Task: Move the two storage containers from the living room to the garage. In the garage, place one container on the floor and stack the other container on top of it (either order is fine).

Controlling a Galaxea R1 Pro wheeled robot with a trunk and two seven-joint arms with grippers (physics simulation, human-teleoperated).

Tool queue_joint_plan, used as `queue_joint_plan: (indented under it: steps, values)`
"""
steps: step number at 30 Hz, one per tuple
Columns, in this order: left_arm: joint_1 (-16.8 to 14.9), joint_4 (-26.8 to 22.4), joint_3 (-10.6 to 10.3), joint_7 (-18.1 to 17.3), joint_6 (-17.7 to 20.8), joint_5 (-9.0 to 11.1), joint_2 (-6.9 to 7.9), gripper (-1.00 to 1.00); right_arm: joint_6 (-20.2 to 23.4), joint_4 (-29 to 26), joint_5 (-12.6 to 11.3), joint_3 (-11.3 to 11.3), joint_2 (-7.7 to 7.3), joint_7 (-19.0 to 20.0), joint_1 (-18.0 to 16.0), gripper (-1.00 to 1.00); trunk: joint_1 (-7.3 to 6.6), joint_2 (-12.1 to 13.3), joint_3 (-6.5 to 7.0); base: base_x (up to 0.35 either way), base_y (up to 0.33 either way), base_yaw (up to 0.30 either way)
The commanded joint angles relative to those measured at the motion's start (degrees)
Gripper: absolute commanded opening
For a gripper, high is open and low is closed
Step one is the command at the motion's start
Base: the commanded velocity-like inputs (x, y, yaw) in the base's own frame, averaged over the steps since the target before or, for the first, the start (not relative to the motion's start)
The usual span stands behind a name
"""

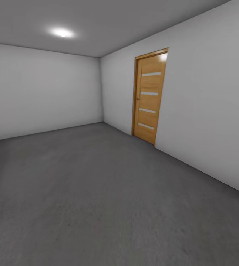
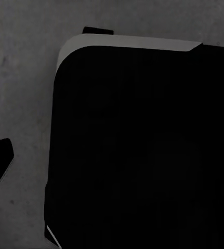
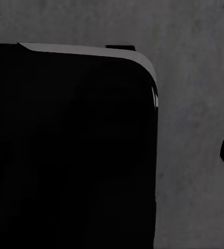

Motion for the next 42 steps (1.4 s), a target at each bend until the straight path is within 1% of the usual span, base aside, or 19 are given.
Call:
queue_joint_plan:
  steps: [1, 18, 42]
  values:
    - [0.0, 0.0, 0.0, 0.1, -0.1, 0.5, -0.02, 1.0, -0.3, 0.1, 0.0, 0.1, -0.01, -0.1, 0.0, 1.0, 0.03, 0.0, -0.04, 0.325, 0.0, -0.035]
    - [0.0, 0.0, 0.0, 0.1, 0.0, 0.5, 0.0, 1.0, -0.2, 0.1, 0.0, 0.2, -0.22, -0.1, 0.0, 1.0, 0.03, 0.0, -0.04, 0.325, 0.067, -0.005]
    - [0.0, 0.0, 0.0, 0.1, 0.0, 0.5, -0.02, 1.0, -0.2, 0.1, -0.3, 0.1, 0.13, -0.2, 0.0, 1.0, 0.03, 0.0, -0.04, 0.325, 0.094, 0.0]
